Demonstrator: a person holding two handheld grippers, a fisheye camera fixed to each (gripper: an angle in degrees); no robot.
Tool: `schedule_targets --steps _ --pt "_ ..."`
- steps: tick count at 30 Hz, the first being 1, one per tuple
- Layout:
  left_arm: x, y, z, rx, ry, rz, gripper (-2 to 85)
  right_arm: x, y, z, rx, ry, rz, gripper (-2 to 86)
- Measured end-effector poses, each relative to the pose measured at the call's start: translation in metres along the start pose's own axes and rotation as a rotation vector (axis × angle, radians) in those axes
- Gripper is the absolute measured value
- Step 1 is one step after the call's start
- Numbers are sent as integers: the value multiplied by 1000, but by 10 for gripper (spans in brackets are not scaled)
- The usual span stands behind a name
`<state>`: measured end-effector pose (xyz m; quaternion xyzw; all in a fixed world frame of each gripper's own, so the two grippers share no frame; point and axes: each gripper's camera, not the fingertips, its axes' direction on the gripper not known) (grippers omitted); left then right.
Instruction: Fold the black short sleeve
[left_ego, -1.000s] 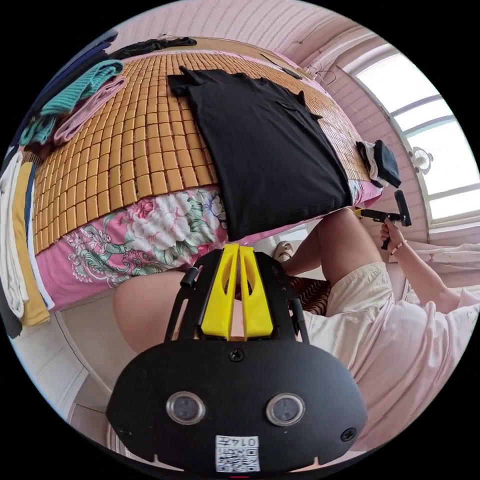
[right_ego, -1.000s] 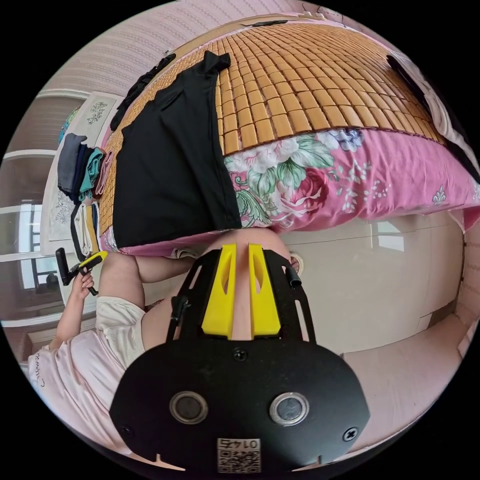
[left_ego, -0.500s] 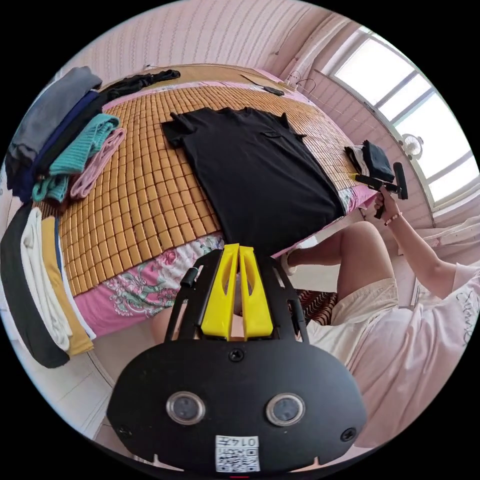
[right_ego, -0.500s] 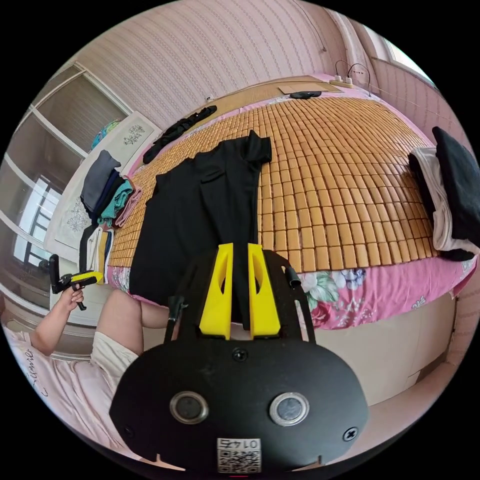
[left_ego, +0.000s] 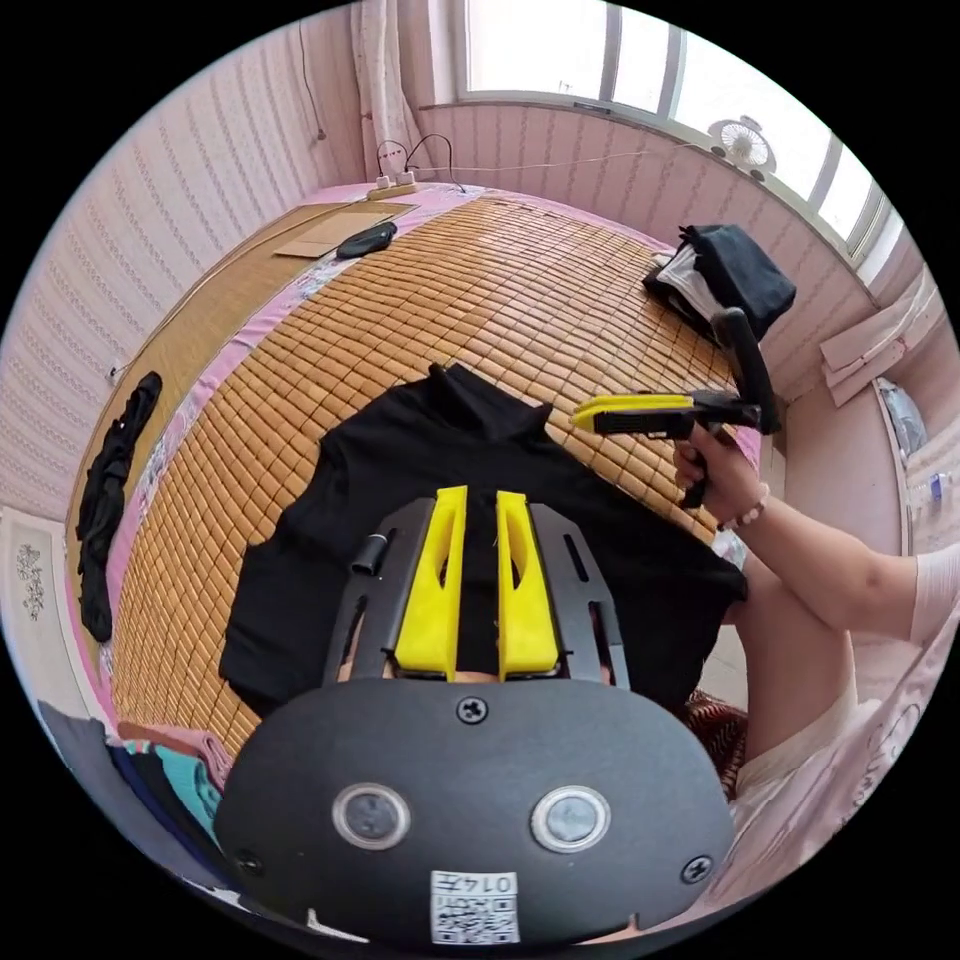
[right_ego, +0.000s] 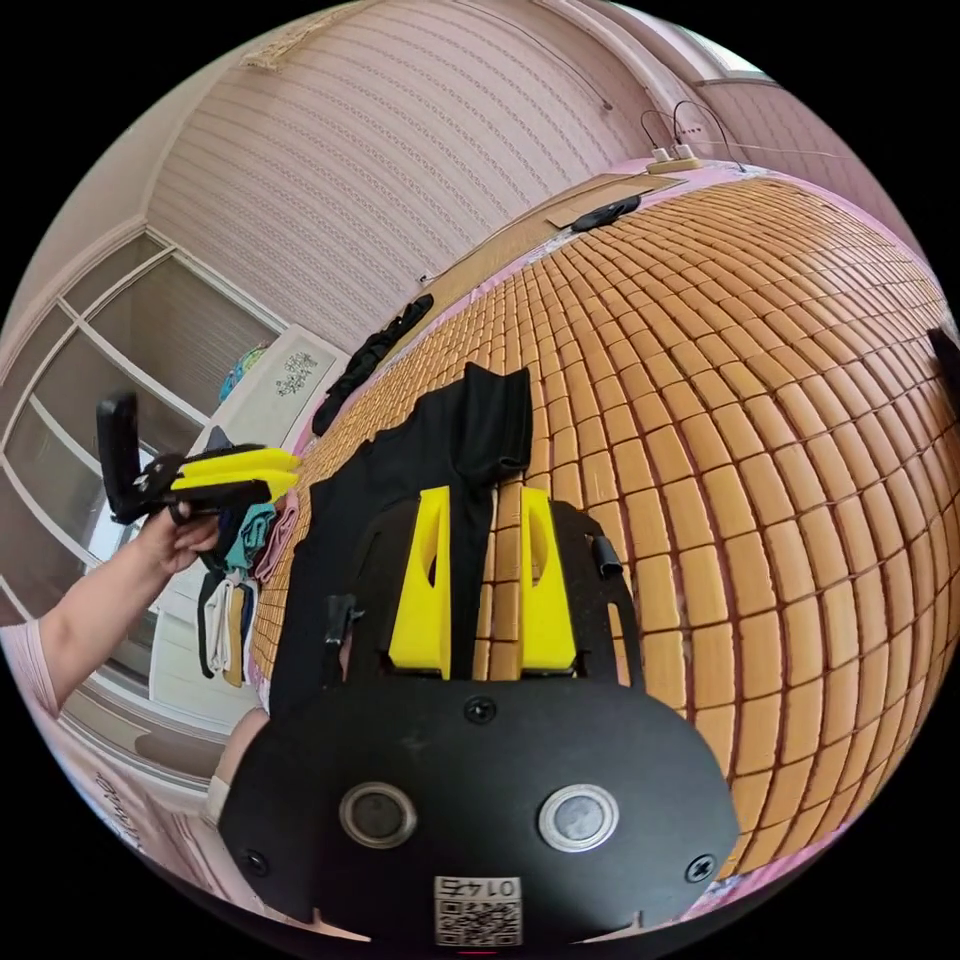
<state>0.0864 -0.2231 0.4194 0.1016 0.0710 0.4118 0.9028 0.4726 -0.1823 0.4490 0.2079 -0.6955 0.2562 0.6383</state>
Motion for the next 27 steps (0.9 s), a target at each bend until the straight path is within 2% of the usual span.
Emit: schedule_targets --steps 2,6,10,13,18,24,27 --pt "-3 -37 22 13 -31 -29 77 8 -6 12 -46 22 13 98" --pt "-2 -102 73 15 -56 -45 79 23 -13 12 -18 5 51 90" --pt "-7 -137 129 -93 -43 -83 97 34 -20 13 39 -52 63 107" --pt "-17 -142 165 -190 -10 -142 102 38 -28 27 -15 -72 55 108" --pt "-36 -138 163 -119 71 -224 6 46 -37 40 -52 -3 96 26" --pt "-29 -147 153 -27 114 -127 1 51 -45 53 -63 3 142 13" --pt "-21 -147 162 -57 113 -72 28 49 -51 58 -85 12 132 11"
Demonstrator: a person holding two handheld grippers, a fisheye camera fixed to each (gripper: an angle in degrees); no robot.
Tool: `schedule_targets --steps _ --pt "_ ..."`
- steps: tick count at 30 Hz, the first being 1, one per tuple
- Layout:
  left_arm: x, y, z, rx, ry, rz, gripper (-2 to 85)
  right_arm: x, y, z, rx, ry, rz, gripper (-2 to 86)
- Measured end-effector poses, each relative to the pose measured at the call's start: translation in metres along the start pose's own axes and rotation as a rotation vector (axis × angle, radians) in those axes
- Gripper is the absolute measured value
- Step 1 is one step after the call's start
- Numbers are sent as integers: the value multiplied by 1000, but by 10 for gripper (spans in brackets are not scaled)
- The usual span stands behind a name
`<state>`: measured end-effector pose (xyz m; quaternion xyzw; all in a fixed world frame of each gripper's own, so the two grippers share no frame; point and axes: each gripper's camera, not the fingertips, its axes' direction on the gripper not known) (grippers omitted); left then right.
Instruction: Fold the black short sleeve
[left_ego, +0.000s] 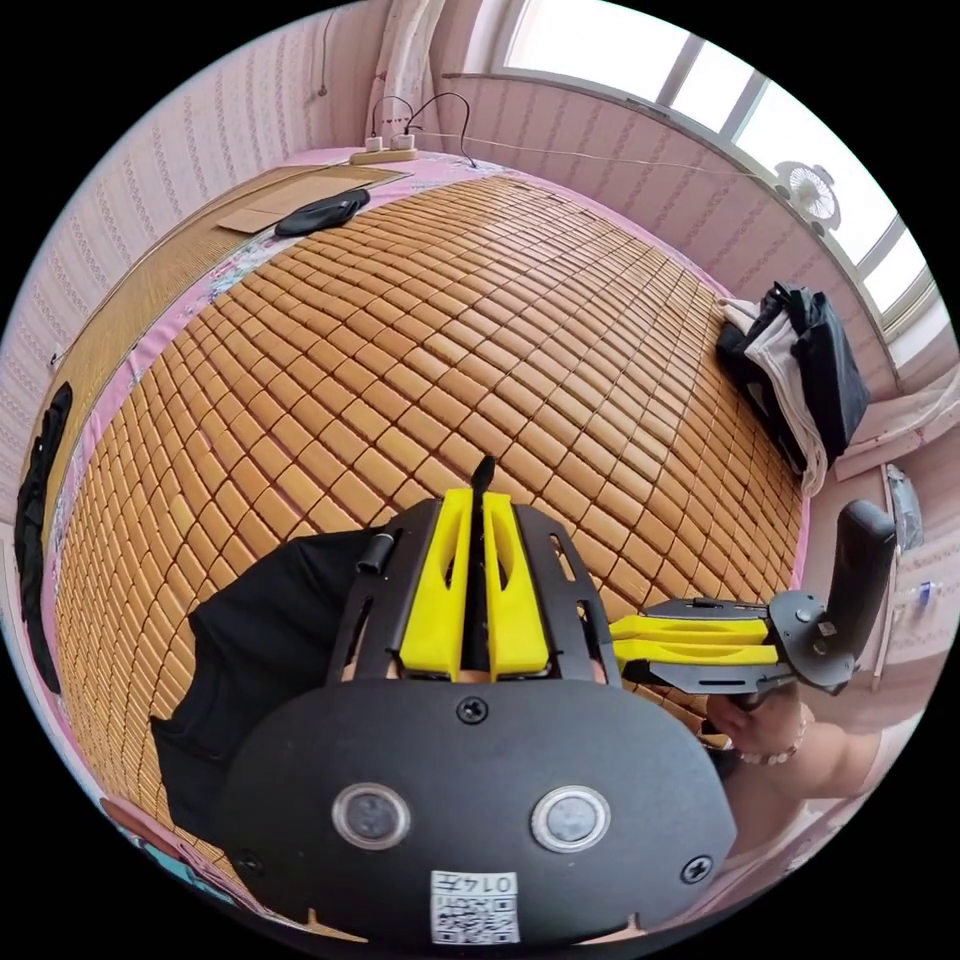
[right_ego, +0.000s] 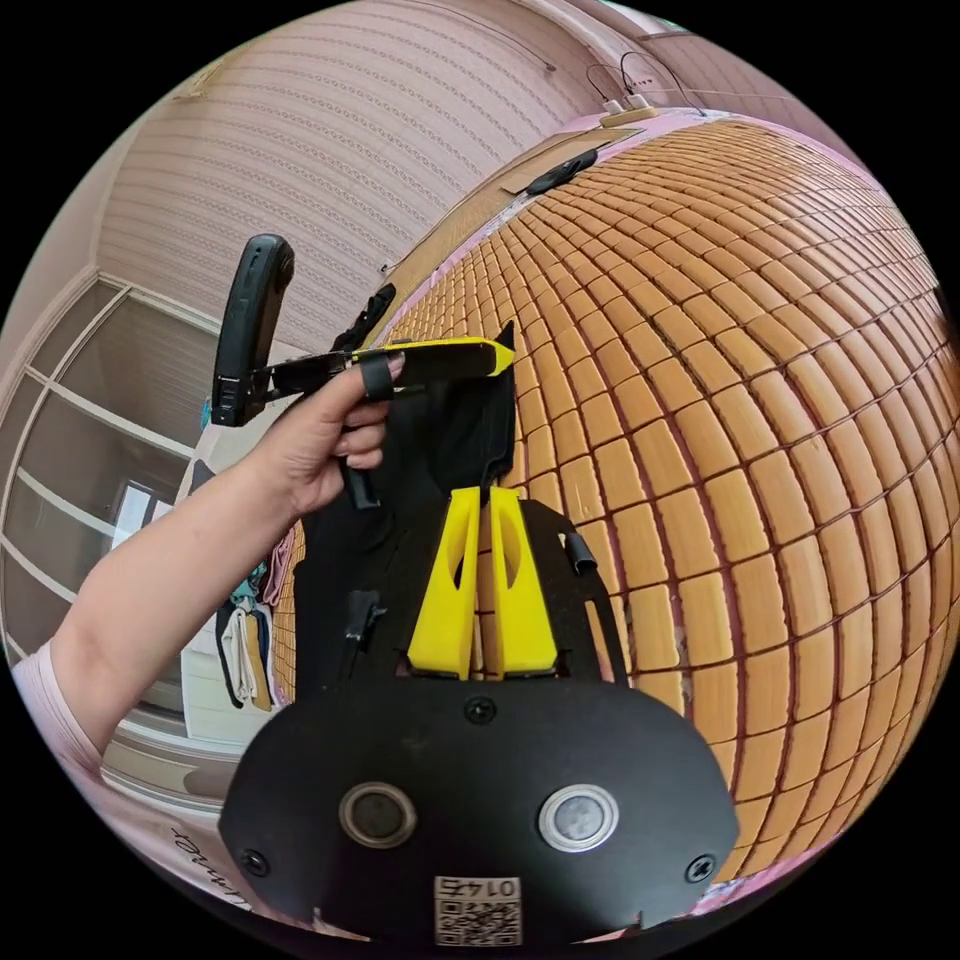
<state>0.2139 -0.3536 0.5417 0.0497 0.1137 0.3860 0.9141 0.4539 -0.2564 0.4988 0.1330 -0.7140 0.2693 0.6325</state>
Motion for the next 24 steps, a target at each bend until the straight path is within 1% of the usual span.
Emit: schedule_targets --steps 1,6,8,11,12,14,16,18,20,22,23,24 --pt "0 1 5 -28 -31 -3 41 -1 -1 2 -6 12 -8 11" --pt "-14 6 -4 1 -38 -76 70 -4 -5 31 -69 70 -27 9" --pt "-16 10 -15 34 -19 -48 78 -4 -7 38 -72 74 -16 8" --pt "-22 19 -44 141 -9 -30 85 -5 -7 48 -47 95 -14 5" --pt "-28 25 -61 201 -13 -36 85 -4 -7 51 -39 110 -7 3" --pt "-41 37 -90 291 -16 -51 86 -4 -6 55 -20 170 9 0" --pt "-69 66 -128 388 29 -114 90 -3 -5 57 0 163 4 -1" --pt "-88 98 -154 436 72 -142 93 -5 -2 58 54 118 -13 -1" --pt "-103 142 -177 454 76 -156 93 -11 1 59 95 112 -44 -2" --pt "-117 215 -201 449 23 -172 79 -19 6 64 118 120 -84 -2" --pt "-119 236 -206 447 -3 -172 70 -26 10 71 119 125 -116 -2" --pt "-124 280 -215 446 -68 -193 42 -35 15 80 99 135 -158 -2"
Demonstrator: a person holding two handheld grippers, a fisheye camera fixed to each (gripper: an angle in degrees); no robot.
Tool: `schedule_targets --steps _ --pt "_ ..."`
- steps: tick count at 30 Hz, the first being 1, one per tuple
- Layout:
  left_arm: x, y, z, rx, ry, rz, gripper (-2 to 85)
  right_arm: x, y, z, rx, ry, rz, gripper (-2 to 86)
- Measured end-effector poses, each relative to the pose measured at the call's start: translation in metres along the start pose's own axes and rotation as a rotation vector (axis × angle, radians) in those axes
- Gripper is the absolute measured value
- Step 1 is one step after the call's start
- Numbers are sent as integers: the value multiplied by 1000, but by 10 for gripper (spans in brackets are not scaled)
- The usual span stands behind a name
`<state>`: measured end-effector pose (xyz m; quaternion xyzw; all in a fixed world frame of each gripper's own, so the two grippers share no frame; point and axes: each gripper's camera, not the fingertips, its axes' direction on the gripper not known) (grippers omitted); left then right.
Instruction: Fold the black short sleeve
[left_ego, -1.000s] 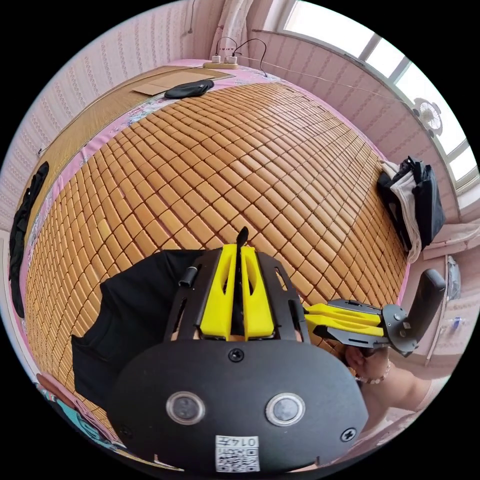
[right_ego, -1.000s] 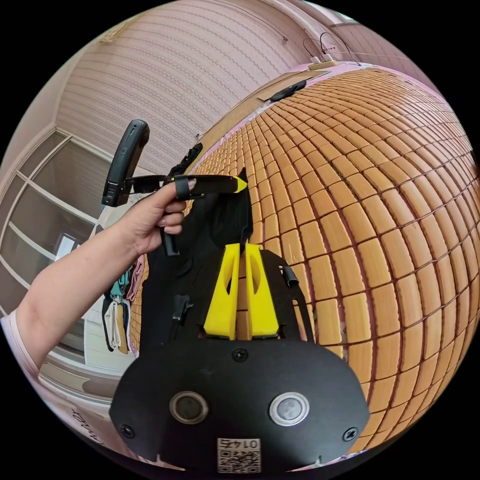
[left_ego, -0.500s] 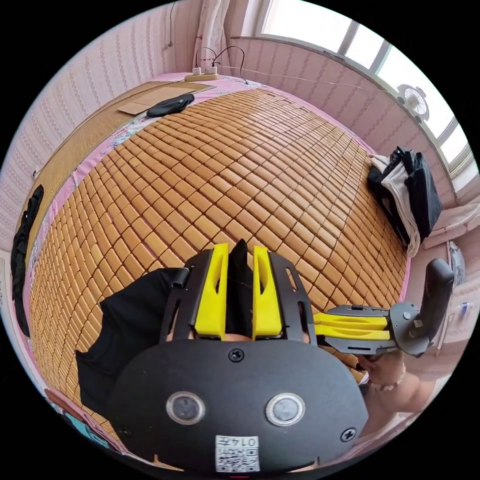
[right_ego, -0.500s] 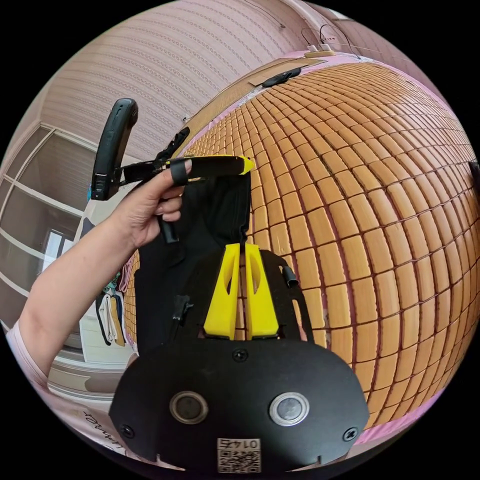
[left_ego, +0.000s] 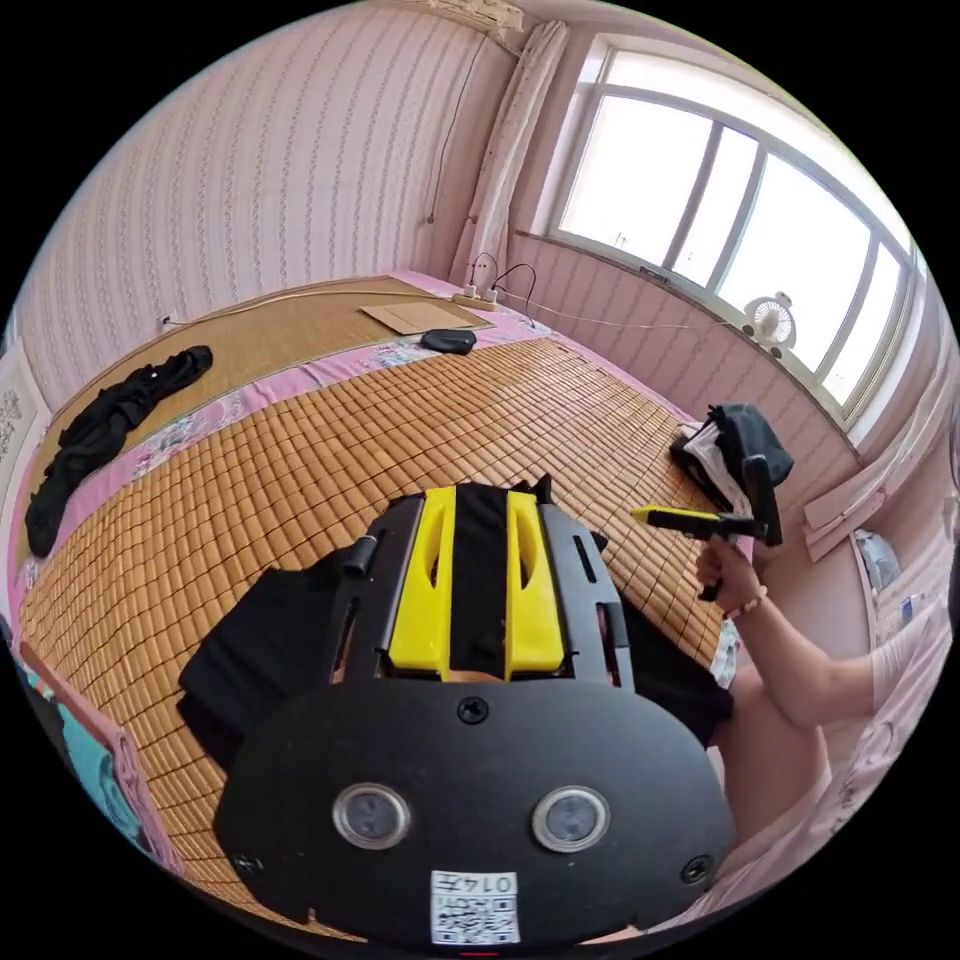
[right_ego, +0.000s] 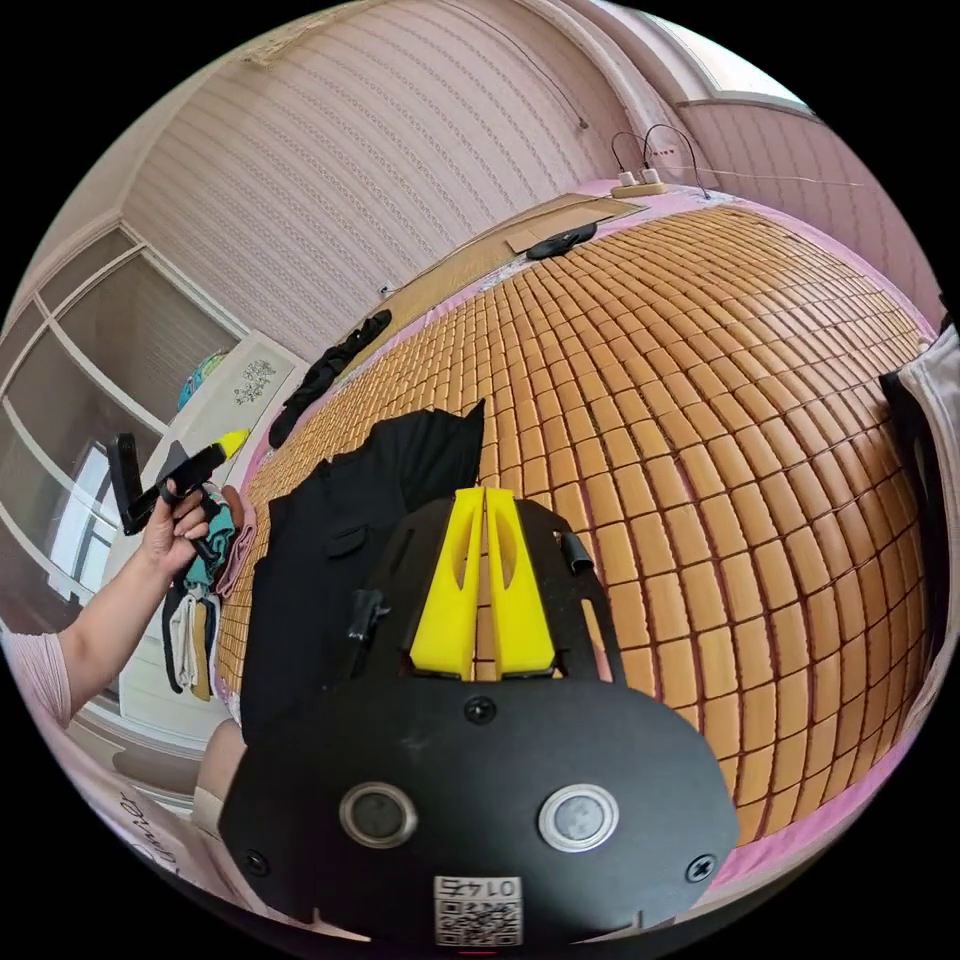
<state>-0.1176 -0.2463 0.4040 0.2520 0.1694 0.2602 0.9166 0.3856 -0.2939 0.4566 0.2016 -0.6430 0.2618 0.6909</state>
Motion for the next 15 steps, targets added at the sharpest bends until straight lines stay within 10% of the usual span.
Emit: schedule_targets --steps 15 --pt "-146 259 -132 -149 -250 -522 23 -326 50 229 -328 -272 -636 3"
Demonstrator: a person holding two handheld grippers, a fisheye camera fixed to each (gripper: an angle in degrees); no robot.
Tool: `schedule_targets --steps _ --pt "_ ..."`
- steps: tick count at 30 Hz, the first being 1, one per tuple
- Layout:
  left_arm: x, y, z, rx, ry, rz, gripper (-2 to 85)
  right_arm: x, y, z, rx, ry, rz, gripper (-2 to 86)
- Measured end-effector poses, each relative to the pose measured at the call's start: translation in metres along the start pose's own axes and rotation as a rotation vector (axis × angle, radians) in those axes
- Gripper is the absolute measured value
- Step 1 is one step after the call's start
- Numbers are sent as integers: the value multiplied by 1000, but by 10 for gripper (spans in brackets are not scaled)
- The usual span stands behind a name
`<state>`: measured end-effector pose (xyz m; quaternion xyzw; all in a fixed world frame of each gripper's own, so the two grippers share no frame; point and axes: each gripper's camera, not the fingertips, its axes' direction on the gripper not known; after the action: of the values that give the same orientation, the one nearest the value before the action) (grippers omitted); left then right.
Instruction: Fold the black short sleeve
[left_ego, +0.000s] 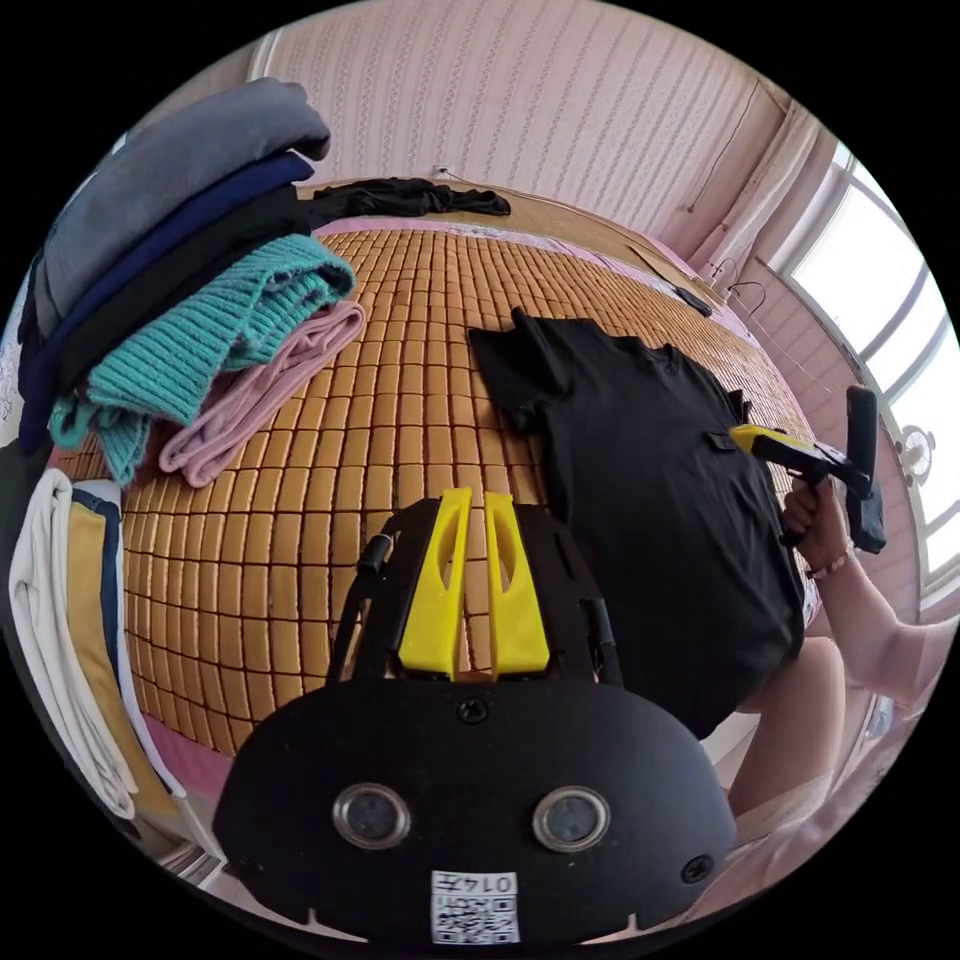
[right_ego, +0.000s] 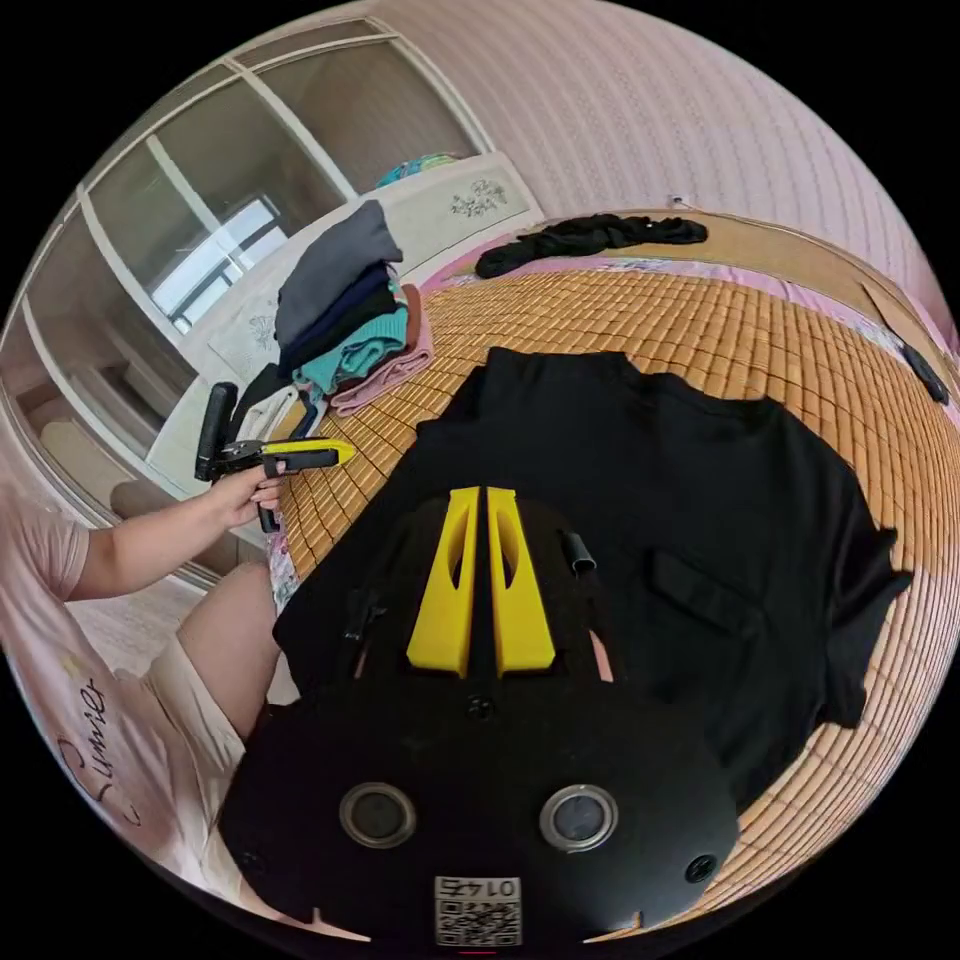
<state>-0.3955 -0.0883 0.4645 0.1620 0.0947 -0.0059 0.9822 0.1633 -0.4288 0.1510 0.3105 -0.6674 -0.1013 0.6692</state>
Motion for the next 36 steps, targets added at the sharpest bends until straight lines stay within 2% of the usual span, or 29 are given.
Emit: schedule_targets --steps 6,9,11,15,17,19,22,24,27,29,31,36 --pt "-7 -32 8 22 -2 89 48 -73 -127 140 -202 69 -199 13" --pt "-13 -45 19 -1 12 94 60 -92 -171 200 -295 170 -180 94" --pt "-17 -51 25 -11 33 80 62 -103 -188 231 -354 244 -195 118" --pt "-23 -62 42 -68 48 117 57 -118 -205 298 -465 448 -271 87" --pt "-27 -61 43 -48 77 129 52 -119 -209 320 -514 447 -280 65" --pt "-33 -60 41 -48 105 135 40 -118 -216 330 -500 489 -243 23" --pt "-42 -55 35 -36 122 111 1 -124 -226 343 -525 468 -278 9" --pt "-48 -50 23 10 121 105 -5 -127 -235 337 -448 420 -264 7" --pt "-52 -38 6 58 124 114 -8 -115 -242 345 -455 291 -196 17" --pt "-49 -31 6 32 94 156 -8 -111 -244 358 -525 320 -207 31" --pt "-45 -22 5 15 55 204 -5 -115 -247 356 -502 375 -230 57" --pt "-44 -15 -7 40 57 194 38 -123 -257 355 -470 357 -269 87"
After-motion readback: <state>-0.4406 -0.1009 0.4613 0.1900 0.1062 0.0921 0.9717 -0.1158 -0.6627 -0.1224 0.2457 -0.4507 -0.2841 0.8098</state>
